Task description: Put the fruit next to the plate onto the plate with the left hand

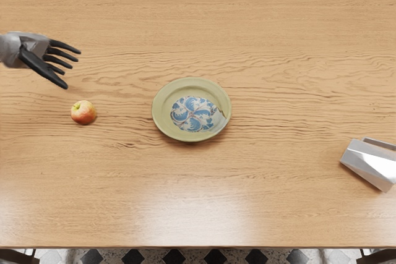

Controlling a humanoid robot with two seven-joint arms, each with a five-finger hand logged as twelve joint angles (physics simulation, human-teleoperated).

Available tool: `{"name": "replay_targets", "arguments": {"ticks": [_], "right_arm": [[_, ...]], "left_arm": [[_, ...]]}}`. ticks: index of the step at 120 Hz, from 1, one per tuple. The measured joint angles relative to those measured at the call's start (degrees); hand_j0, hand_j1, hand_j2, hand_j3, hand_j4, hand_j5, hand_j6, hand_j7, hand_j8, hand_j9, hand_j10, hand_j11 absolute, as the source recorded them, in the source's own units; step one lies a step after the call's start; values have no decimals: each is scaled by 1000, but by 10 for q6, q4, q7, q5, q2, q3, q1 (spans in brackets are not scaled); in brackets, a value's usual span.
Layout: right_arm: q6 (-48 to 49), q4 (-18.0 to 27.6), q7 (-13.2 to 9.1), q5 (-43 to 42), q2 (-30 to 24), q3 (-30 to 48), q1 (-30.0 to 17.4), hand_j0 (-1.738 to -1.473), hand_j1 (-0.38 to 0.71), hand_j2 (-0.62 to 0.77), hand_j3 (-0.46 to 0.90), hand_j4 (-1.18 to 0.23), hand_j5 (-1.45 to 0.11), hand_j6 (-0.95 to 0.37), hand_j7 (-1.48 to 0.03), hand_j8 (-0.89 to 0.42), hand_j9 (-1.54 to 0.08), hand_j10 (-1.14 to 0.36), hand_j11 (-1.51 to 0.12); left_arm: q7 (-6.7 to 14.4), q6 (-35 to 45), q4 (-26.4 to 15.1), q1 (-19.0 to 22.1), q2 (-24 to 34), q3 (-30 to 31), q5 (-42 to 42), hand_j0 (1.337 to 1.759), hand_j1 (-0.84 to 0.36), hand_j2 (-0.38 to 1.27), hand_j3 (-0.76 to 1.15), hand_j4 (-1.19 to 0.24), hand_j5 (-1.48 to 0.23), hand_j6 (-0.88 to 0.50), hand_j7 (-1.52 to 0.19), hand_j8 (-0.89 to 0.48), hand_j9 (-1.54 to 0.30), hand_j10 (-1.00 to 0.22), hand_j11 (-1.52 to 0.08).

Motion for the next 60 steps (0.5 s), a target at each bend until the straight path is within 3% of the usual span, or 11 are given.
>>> {"name": "replay_targets", "arguments": {"ticks": [16,26,36,45,60], "right_arm": [[0,0,0,0,0,0,0,-1658,-318,-5,0,-26,-34,-26,-34,-26,-34,-26,-34],[0,0,0,0,0,0,0,-1658,-318,-5,0,-26,-34,-26,-33,-26,-34,-26,-33],[0,0,0,0,0,0,0,-1658,-318,-5,0,-26,-33,-26,-33,-26,-33,-26,-33],[0,0,0,0,0,0,0,-1658,-318,-5,0,-26,-33,-26,-33,-26,-33,-26,-33],[0,0,0,0,0,0,0,-1658,-318,-5,0,-26,-33,-26,-33,-26,-33,-26,-33]], "left_arm": [[49,0,-83,-24,10,0,53,1658,56,50,0,-246,-318,-246,-318,-246,-318,-245,-318],[63,16,-170,-38,89,12,76,1658,56,50,0,-246,-318,-246,-318,-246,-318,-246,-318],[68,73,-262,-111,154,78,85,1658,56,50,0,-246,-318,-246,-318,-245,-318,-245,-318],[71,140,-331,-180,164,160,88,1658,57,50,0,-246,-318,-246,-318,-246,-318,-246,-318],[72,236,-406,-204,154,253,89,1658,57,50,0,-248,-319,-248,-318,-248,-318,-247,-318]]}}
